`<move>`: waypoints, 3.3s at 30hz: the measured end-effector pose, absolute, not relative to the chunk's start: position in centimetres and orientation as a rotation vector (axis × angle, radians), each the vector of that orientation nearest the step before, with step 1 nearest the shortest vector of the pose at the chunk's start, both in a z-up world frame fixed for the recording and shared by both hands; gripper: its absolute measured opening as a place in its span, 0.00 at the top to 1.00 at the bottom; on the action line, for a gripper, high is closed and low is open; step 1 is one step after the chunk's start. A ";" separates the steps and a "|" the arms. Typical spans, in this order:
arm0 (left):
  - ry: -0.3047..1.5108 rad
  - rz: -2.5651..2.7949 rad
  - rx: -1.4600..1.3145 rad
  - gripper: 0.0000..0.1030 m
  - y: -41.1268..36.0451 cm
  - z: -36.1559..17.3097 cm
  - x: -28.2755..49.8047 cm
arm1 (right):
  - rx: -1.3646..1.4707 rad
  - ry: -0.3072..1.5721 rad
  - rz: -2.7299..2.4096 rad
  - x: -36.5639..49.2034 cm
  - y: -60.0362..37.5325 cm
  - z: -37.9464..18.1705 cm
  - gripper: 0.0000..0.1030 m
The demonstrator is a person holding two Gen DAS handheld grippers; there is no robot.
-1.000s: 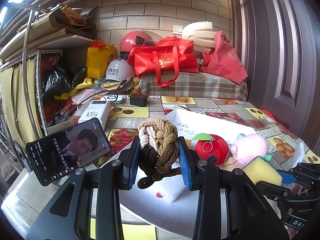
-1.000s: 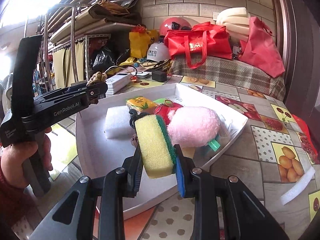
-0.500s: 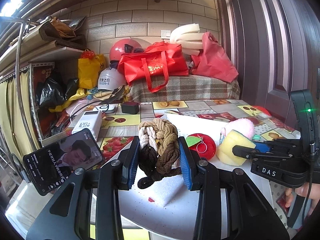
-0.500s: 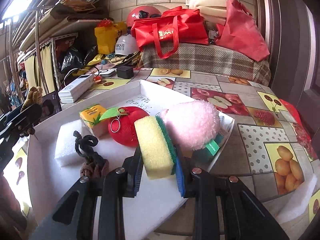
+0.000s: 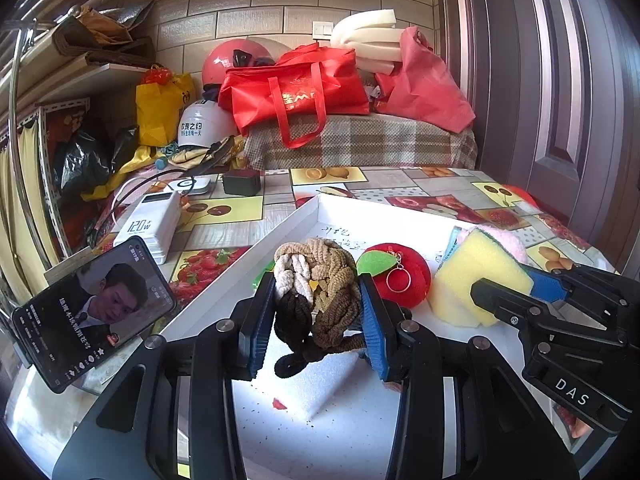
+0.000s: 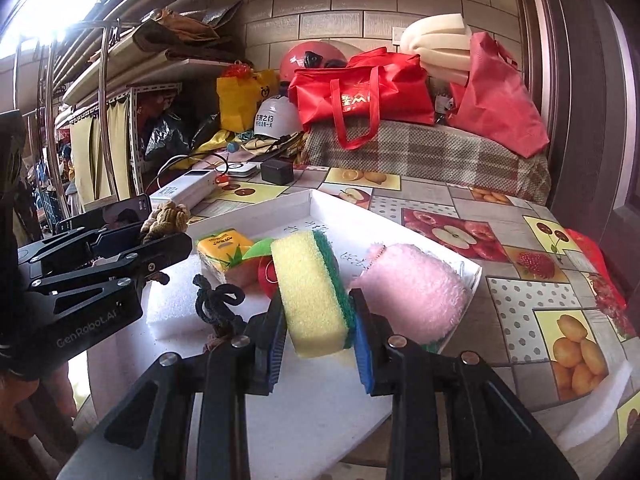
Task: Organize soft objects
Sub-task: 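Lower the rope toy and sponge into the box and open both tools, then withdraw both tools from the box toward the cow-print cloth and foam block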
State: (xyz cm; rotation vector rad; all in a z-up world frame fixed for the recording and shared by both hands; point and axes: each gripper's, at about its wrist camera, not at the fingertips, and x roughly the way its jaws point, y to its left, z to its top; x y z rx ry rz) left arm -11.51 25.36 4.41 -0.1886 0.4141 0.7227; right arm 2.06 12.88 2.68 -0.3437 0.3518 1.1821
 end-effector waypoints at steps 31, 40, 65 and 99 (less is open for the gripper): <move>0.254 0.865 -0.157 0.00 24.1 5.5 -14.4 | -0.224 0.357 1.058 3.4 11.1 3.1 0.00; 0.243 0.875 -0.161 0.00 24.2 5.6 -14.8 | -0.187 0.327 1.035 3.4 10.3 3.4 0.00; 0.237 0.873 -0.133 0.00 21.7 5.5 -15.3 | -0.133 0.250 1.096 0.4 4.7 3.7 0.00; 0.449 0.600 0.164 0.00 8.5 4.6 -6.4 | 0.153 0.379 0.618 15.7 -15.8 3.9 0.00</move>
